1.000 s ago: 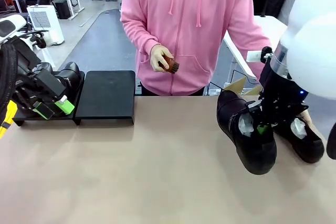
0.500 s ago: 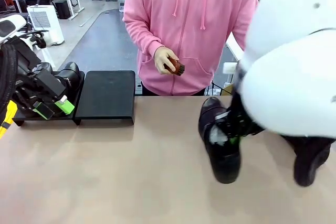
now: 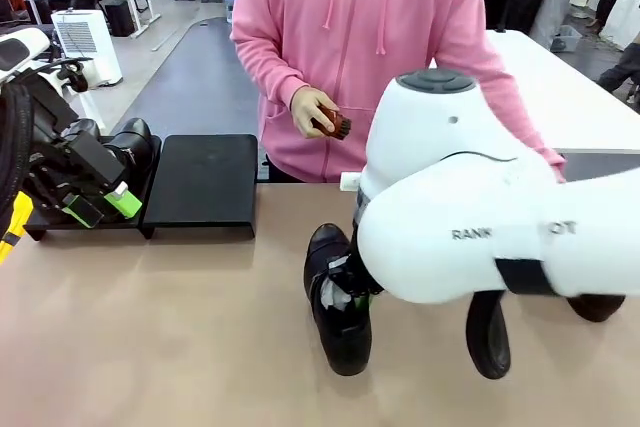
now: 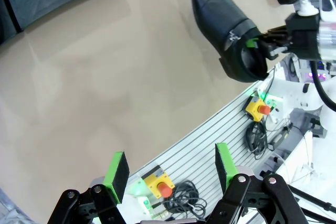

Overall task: Organize the shoes by placing them on the stand.
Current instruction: Pick up one Shoe and place it in the middle of the table.

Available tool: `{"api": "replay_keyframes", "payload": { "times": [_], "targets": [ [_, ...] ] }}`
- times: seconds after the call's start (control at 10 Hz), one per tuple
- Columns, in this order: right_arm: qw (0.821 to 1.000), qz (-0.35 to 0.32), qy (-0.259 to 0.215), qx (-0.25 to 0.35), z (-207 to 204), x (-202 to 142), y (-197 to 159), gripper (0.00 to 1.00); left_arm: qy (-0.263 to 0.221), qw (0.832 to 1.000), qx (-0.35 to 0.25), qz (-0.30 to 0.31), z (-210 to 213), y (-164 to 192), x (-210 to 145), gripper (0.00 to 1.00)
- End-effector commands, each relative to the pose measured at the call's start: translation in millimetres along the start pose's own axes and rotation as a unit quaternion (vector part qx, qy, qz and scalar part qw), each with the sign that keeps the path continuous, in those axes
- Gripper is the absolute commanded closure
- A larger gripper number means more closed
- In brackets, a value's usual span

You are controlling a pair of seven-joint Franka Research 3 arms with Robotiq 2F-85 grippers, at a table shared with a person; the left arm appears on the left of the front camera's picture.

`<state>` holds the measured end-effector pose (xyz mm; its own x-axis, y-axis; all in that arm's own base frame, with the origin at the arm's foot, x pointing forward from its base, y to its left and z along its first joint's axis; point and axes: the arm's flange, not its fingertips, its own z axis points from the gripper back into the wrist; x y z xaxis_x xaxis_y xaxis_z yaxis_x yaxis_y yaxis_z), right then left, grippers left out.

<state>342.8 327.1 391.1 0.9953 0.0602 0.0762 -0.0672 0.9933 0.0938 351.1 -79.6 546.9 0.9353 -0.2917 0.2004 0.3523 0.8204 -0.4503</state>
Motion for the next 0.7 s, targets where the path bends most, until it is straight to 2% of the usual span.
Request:
{"api": "replay_keyframes", "payload": {
  "times": [0.0, 0.4, 0.5, 0.6],
  "targets": [
    [1.000, 0.000, 0.009, 0.020, -4.7, 19.7, 4.8, 1.00, -0.004, 1.000, -0.014, -0.008, -0.5, 0.7, -1.2, 0.15],
    [0.998, -0.003, 0.041, 0.050, -32.4, 30.5, 2.0, 1.00, -0.004, 1.000, -0.014, -0.008, -0.5, 0.7, -1.2, 0.15],
    [0.997, -0.008, 0.049, 0.059, -37.6, 30.0, 0.2, 0.98, -0.004, 1.000, -0.014, -0.008, -0.5, 0.7, -1.2, 0.15],
    [0.996, -0.015, 0.056, 0.064, -41.4, 28.9, -1.5, 0.90, -0.004, 1.000, -0.014, -0.008, -0.5, 0.7, -1.2, 0.15]
  ]
}}
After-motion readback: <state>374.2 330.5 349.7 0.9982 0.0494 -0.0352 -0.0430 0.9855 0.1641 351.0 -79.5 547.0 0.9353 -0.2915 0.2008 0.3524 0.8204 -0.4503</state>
